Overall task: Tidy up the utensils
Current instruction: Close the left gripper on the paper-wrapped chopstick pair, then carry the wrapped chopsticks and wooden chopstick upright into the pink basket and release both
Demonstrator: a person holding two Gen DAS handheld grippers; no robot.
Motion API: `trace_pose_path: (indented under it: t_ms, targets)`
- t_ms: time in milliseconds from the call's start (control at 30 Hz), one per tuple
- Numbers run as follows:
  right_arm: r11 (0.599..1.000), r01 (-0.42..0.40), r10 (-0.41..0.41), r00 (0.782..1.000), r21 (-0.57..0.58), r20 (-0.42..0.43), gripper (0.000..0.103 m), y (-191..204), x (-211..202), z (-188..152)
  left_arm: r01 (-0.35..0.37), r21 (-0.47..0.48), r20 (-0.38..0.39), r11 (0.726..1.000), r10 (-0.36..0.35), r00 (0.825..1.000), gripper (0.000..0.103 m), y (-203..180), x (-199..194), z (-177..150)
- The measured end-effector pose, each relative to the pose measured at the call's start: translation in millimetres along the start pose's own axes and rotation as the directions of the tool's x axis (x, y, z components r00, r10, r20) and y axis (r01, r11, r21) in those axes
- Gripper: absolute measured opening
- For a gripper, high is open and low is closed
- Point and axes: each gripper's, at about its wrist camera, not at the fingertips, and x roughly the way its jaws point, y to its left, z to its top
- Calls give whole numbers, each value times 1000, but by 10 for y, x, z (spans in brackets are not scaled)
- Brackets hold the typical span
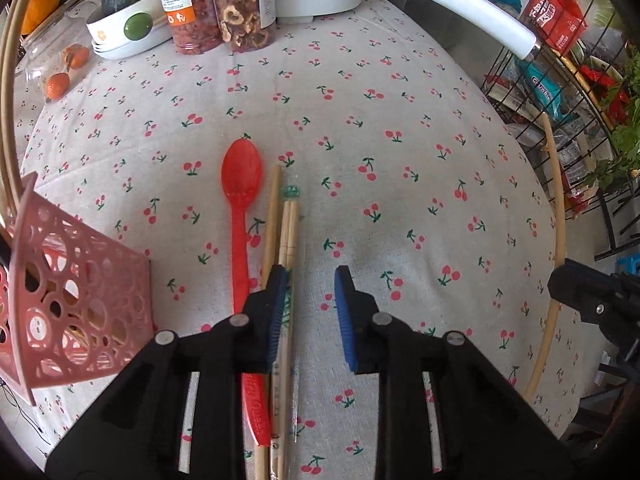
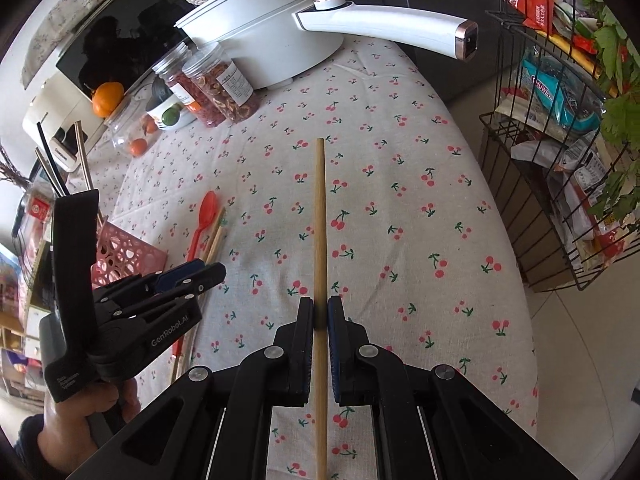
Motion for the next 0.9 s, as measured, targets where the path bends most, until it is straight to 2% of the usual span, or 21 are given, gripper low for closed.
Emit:
trace_pose_path:
  t_ms: [167,233,333,367,400,433,667,900]
  targets:
    - [1000,-3,3,1000,16,-1,7,-52,-9,-15,-36,25,-22,999,36,999,27,-31,17,37]
    - [1000,-3,3,1000,17,0,7,-46,-11,-23,-37,14,-63,999,38,997,27,-17,97,71]
    - [1000,-6,6,1000,13,3,7,-26,-17,-27,-46,22,-57,999,47,997,27,-35,115,101]
    - [1000,-6,6,1000,11,4,7,-19,-21,-30,-45,25,-56,999,47,997,25,-48,127,111]
    - [1000,-5,5,1000,11,6,7,-13,-24,-31,-42,30,-55,999,44,998,11,-54,128,112]
    - [1000,-5,5,1000,11,8,7,-6,-29,-31,-41,34,-50,999,43,998,9,-60,121,108]
    - [1000,-26,25,996,10,81,7,92,-236,-70,20,78,72,997,-26,997,6,-53,-325,-74]
    - [999,-32,38,983,-40,182,7,343,-595,-178,108,120,168,987,-128,977,6,112,-933,-336]
